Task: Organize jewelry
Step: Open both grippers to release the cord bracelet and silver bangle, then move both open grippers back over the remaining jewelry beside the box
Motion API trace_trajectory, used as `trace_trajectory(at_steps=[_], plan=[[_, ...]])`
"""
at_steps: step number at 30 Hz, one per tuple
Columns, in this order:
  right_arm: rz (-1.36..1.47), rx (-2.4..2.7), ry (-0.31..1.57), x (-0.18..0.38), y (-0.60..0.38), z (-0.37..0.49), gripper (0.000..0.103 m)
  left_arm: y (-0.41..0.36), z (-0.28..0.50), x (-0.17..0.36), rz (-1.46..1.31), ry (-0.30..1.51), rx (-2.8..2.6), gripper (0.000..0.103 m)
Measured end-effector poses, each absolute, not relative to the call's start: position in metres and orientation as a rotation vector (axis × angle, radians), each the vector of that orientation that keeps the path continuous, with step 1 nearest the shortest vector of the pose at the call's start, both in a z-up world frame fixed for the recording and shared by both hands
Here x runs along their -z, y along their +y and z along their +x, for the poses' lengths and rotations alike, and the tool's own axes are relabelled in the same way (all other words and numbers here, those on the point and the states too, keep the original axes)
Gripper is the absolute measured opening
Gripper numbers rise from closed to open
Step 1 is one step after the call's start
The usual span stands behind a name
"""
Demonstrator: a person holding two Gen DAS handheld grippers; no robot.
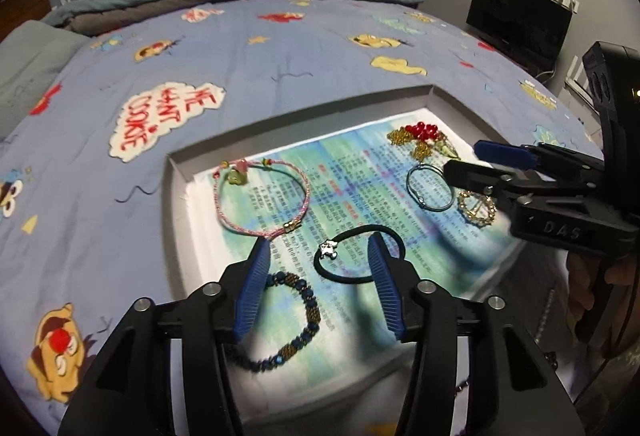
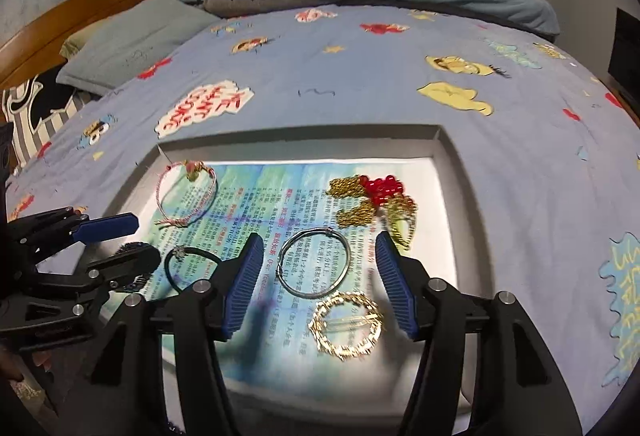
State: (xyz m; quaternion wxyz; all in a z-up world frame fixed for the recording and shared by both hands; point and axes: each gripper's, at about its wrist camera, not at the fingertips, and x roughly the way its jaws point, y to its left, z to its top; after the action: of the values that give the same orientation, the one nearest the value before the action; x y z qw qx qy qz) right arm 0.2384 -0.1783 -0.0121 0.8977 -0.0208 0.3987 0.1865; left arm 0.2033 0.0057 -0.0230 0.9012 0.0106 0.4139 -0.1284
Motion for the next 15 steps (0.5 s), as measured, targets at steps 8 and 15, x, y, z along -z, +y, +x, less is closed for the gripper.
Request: trace_trajectory(at_steps=[8,15], plan=[[-0.015,-0.357,0.723,-0.024,-0.204,0.199,0.089,0.016,0.169,0.001,0.016,0.79,0.222,0.079],[-0.007,-0.331,0.665,-0.043,-0.222,0.165,0.097,0.026,0.136,-0.013,0.022,0.745,0.169,0.091]])
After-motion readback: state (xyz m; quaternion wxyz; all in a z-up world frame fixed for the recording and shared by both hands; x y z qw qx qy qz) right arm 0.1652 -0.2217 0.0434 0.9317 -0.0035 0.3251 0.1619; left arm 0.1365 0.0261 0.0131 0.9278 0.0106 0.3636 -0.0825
